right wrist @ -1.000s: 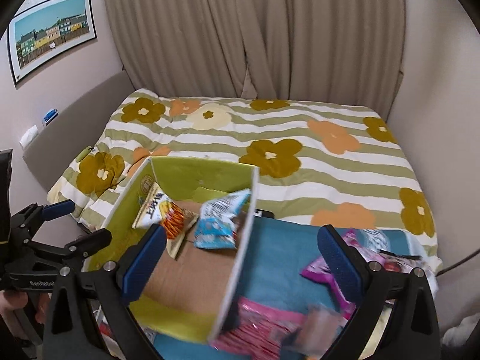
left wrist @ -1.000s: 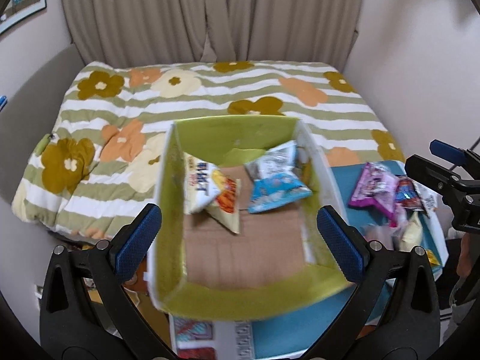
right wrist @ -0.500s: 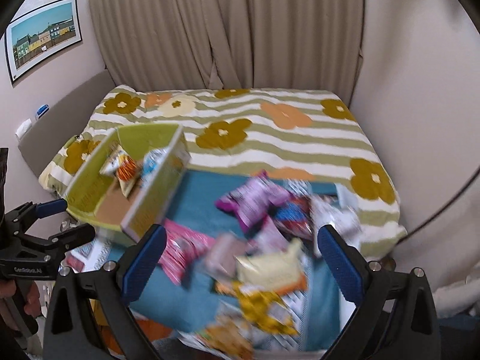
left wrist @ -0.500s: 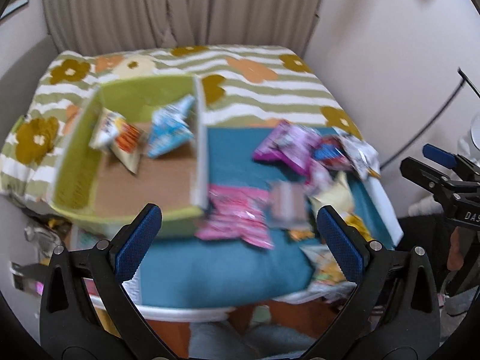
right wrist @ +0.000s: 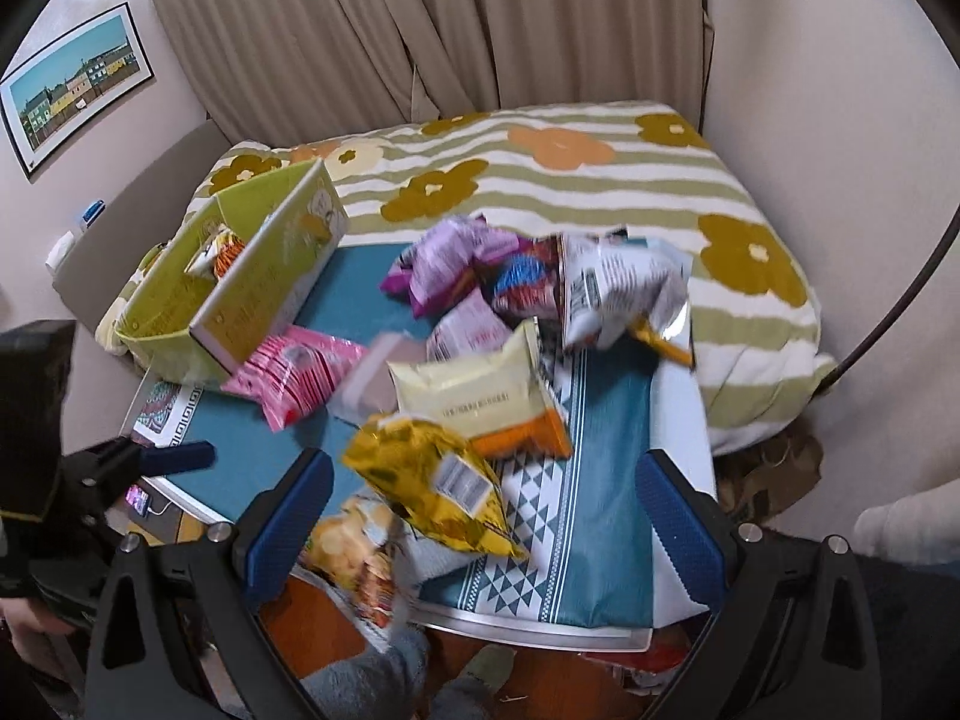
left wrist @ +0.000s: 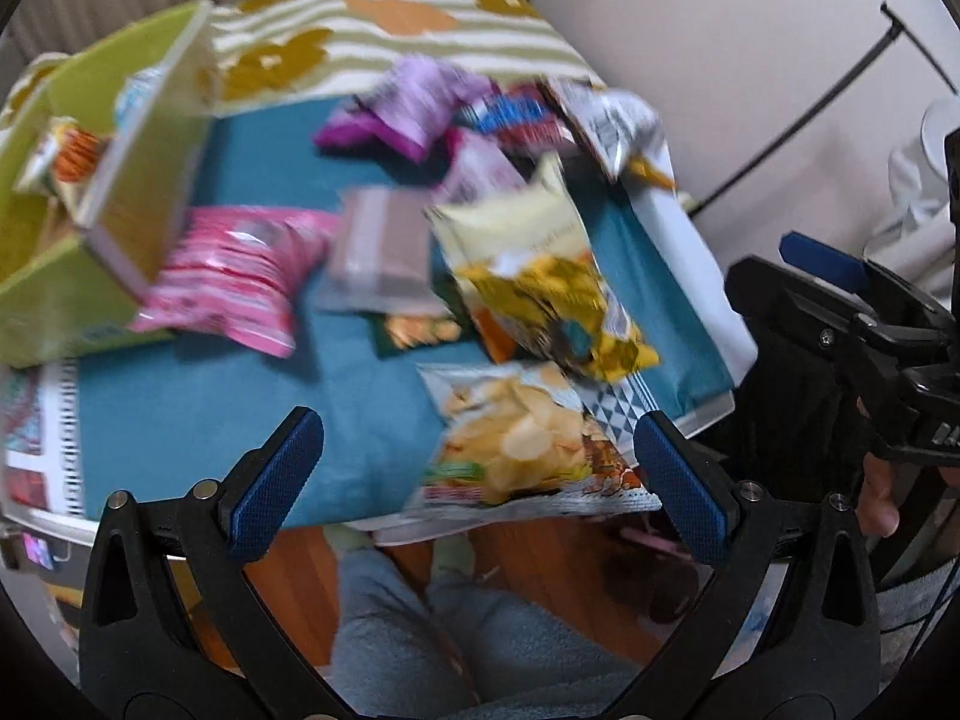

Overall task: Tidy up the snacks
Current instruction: 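Grasp the corn chip bag with left tool while right tool grasps yellow-gold bag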

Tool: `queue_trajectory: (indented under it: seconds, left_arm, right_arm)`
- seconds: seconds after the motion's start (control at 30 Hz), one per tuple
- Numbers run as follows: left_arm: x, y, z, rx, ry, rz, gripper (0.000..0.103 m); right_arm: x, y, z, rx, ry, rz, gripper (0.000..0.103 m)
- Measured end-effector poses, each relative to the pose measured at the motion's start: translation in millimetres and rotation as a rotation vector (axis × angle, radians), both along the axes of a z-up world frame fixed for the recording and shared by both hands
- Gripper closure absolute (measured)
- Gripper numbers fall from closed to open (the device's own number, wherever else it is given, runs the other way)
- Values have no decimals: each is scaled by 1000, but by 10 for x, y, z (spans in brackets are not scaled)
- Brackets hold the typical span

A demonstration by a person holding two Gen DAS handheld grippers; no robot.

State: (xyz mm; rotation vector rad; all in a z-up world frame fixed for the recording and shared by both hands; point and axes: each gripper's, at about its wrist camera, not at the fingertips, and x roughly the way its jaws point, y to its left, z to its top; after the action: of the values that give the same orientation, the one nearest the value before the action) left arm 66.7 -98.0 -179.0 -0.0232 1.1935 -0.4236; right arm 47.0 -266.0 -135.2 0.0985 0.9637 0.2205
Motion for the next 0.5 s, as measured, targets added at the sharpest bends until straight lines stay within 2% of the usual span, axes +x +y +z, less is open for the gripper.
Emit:
queue_trajectory:
  seconds: [0.13, 0.33, 0.4, 0.5]
  left_arm:
    - [18, -168, -302, -19, 54, -6, 0]
    - [82, -246, -626, -19, 93, 14, 1]
    - [114, -228, -721, -26, 119, 28, 15]
    - [132, -207, -799, -25, 134, 29, 23]
  right_arm:
    - [32, -49, -224, 30, 24, 10, 3]
    - [134, 11, -495, 58, 64, 62, 3]
    - [172, 50, -591, 61, 77, 81, 3]
    - [233, 89, -720, 79, 101, 101, 3]
